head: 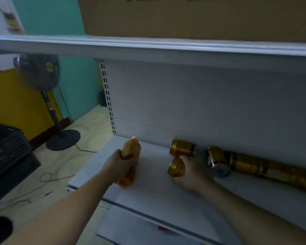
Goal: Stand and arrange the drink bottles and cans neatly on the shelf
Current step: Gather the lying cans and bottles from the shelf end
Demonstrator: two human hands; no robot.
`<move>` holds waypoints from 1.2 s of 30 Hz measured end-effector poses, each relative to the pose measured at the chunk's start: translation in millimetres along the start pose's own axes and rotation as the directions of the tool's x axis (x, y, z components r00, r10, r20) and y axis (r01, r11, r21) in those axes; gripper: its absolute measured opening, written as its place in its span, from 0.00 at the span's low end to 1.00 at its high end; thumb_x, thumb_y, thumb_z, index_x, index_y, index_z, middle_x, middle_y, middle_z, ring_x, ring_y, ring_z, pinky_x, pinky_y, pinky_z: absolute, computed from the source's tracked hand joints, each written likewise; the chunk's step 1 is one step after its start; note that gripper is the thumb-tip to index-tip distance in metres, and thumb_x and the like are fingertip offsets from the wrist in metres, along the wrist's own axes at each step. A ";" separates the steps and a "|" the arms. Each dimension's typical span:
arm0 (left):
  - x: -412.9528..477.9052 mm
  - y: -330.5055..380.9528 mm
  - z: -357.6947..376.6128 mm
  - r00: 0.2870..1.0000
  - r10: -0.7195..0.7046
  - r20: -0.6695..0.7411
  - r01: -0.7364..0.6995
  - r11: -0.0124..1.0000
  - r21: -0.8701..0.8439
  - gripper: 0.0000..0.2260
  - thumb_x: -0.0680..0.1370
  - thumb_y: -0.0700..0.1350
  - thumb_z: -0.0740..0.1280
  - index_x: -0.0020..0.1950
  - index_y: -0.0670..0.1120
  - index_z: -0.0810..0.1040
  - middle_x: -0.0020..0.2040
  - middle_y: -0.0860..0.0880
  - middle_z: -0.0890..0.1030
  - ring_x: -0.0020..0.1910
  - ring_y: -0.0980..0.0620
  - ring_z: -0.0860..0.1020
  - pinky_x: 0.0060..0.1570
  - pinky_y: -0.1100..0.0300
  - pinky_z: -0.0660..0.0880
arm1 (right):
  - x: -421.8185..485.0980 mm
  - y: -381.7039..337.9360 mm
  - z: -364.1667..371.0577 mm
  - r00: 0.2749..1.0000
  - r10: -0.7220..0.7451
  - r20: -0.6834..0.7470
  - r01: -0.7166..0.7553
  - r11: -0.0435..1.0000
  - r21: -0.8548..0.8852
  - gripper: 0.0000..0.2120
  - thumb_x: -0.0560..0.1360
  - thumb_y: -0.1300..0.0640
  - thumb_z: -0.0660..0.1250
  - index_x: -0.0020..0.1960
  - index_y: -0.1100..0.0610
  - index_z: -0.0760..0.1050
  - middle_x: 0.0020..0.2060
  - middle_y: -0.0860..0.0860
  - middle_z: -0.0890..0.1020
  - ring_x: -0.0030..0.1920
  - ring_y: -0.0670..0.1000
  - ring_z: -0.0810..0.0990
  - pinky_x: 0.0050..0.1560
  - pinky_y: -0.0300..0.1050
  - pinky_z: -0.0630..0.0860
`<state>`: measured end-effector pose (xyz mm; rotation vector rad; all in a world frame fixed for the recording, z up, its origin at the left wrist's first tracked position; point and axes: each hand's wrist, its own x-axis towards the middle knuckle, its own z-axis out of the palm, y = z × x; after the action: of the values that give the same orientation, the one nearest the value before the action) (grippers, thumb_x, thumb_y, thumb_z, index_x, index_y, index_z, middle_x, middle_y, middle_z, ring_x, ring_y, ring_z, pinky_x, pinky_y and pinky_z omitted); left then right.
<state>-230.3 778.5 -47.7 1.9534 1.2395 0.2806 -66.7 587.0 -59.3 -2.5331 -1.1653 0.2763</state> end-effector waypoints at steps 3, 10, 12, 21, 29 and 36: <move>-28.3 4.7 4.1 0.995 0.078 0.058 -0.051 0.927 -0.373 0.13 0.73 0.49 0.71 0.54 0.51 0.73 0.48 0.47 0.80 0.47 0.46 0.79 0.52 0.46 0.78 | -18.2 7.1 -16.6 0.978 0.187 -0.090 -0.148 0.933 0.327 0.30 0.64 0.42 0.77 0.59 0.48 0.69 0.52 0.49 0.77 0.50 0.52 0.76 0.47 0.45 0.73; -90.7 63.3 31.8 0.868 0.331 0.370 0.120 0.583 -0.803 0.19 0.75 0.38 0.66 0.63 0.48 0.66 0.56 0.42 0.78 0.51 0.40 0.80 0.47 0.40 0.79 | -79.0 29.2 -81.9 0.871 0.343 -0.351 -0.083 0.807 0.584 0.26 0.62 0.55 0.79 0.56 0.48 0.72 0.48 0.46 0.80 0.48 0.49 0.78 0.43 0.40 0.72; -111.6 85.0 48.5 0.823 0.390 0.414 0.131 0.579 -0.805 0.19 0.75 0.40 0.67 0.63 0.49 0.66 0.56 0.41 0.78 0.51 0.40 0.81 0.46 0.40 0.78 | -105.5 43.0 -100.8 0.848 0.363 -0.387 -0.061 0.791 0.609 0.27 0.62 0.58 0.79 0.57 0.48 0.71 0.48 0.45 0.79 0.48 0.47 0.78 0.39 0.34 0.70; -257.6 197.7 177.4 0.636 0.547 0.544 0.043 0.679 -0.733 0.08 0.77 0.43 0.67 0.54 0.51 0.72 0.51 0.44 0.82 0.48 0.45 0.82 0.48 0.47 0.79 | -283.5 177.8 -178.4 0.658 0.565 -0.497 -0.153 0.747 0.647 0.26 0.67 0.58 0.77 0.58 0.46 0.68 0.46 0.42 0.77 0.48 0.50 0.78 0.48 0.46 0.72; -426.1 292.9 319.3 0.518 0.683 0.515 -0.103 0.648 -0.755 0.18 0.69 0.39 0.74 0.55 0.50 0.73 0.52 0.47 0.81 0.52 0.45 0.80 0.55 0.47 0.76 | -476.2 315.7 -235.3 0.501 0.695 -0.516 -0.234 0.682 0.693 0.28 0.68 0.56 0.77 0.62 0.47 0.67 0.49 0.43 0.74 0.50 0.49 0.76 0.49 0.46 0.73; -496.3 350.3 389.6 0.438 0.745 0.503 -0.305 0.649 -0.697 0.26 0.68 0.44 0.76 0.63 0.50 0.69 0.54 0.52 0.79 0.51 0.53 0.78 0.52 0.53 0.75 | -553.3 392.7 -259.3 0.420 0.758 -0.499 -0.271 0.630 0.728 0.29 0.71 0.55 0.76 0.66 0.49 0.65 0.47 0.43 0.71 0.46 0.46 0.71 0.46 0.42 0.69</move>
<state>-27.6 93.0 51.2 1.6158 -0.1146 0.0540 -68.8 -131.1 49.9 -1.9901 0.1514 -0.3228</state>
